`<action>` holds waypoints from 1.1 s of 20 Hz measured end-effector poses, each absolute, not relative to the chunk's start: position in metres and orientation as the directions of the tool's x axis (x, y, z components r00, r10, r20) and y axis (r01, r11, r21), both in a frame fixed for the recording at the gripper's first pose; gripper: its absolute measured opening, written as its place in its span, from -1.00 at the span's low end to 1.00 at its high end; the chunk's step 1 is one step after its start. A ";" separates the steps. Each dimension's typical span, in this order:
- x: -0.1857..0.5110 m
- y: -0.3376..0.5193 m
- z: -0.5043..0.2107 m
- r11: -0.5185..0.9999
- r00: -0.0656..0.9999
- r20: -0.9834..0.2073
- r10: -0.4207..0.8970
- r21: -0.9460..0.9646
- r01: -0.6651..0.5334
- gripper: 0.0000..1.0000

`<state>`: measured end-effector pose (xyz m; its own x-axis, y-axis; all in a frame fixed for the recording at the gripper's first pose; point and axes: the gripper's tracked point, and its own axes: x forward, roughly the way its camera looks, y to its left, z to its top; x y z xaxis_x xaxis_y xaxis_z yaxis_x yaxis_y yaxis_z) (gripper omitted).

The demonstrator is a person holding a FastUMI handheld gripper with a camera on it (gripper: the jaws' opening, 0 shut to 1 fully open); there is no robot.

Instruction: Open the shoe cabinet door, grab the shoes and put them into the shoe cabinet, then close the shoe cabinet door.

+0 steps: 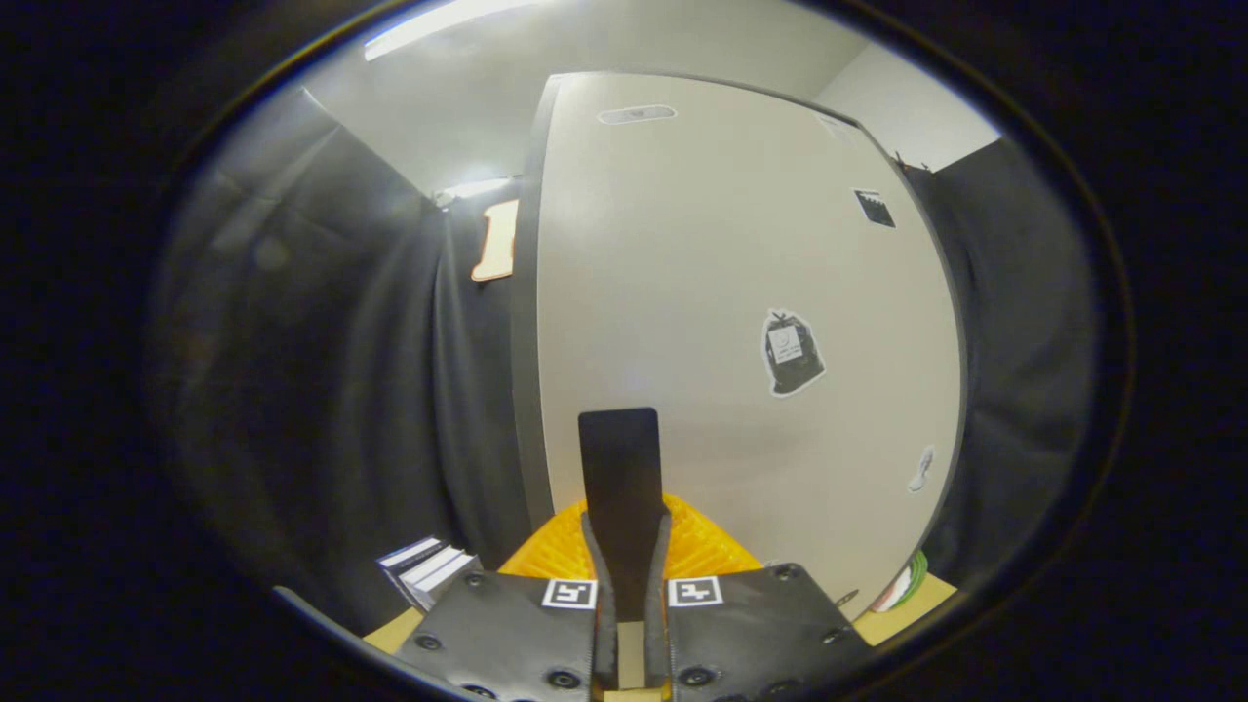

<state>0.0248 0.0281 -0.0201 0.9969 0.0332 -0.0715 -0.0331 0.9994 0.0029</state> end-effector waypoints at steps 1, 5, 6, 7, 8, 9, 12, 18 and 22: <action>0.024 0.027 -0.021 1.000 0.997 -0.067 0.024 0.005 -0.024 -0.76; 0.010 0.021 -0.018 1.000 0.997 -0.082 0.013 0.020 -0.012 -0.87; 0.006 0.020 -0.016 1.000 0.997 -0.081 0.009 0.019 -0.008 -0.86; 0.004 0.019 -0.016 1.000 0.997 -0.080 0.007 0.016 -0.005 -0.87; 0.001 0.017 -0.015 1.000 0.997 -0.078 0.004 0.016 -0.002 -0.87; -0.004 0.016 -0.015 1.000 0.997 -0.079 0.000 0.015 0.001 -0.87; -0.015 0.009 -0.012 1.000 0.997 -0.079 -0.010 0.008 0.010 -0.87; -0.034 -0.003 -0.008 1.000 0.996 -0.087 -0.028 0.005 0.029 -0.87; -0.051 -0.013 -0.005 0.999 0.994 -0.098 -0.044 0.003 0.045 -0.87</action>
